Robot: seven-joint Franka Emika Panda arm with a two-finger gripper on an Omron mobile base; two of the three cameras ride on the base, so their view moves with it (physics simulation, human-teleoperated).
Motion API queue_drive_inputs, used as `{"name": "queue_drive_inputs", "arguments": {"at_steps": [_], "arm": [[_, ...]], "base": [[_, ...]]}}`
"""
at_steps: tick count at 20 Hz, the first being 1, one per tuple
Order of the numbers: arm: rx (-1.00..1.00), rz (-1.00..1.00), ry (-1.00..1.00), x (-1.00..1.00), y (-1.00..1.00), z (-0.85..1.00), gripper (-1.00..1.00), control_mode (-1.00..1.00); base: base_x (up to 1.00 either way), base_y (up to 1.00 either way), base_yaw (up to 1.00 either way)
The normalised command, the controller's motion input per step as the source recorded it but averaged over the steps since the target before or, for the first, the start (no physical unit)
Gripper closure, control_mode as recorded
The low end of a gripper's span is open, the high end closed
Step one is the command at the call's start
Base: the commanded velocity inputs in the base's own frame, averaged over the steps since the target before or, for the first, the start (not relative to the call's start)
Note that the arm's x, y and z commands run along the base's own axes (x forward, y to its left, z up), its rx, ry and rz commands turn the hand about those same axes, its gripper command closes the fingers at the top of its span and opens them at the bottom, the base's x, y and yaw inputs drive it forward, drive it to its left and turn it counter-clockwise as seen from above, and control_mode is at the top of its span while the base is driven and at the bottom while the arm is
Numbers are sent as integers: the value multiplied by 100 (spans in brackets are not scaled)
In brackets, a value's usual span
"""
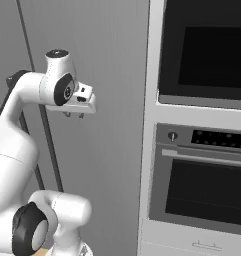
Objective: Take the strawberry from the fridge and place it on top of the pancake, located on the dining counter.
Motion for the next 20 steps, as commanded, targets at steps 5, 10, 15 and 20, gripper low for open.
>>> {"name": "queue_drive_inputs", "arguments": {"at_steps": [5,10,15,20], "arm": [[0,0,-11,-41,0,0,-100,-100],[0,-1,-33,-95,5,5,-100,-100],[0,-1,-14,-85,0,24,-100,-100],[0,0,-5,-33,0,23,-100,-100]], "base": [[0,0,0],[0,0,0],[0,0,0],[0,0,0]]}}
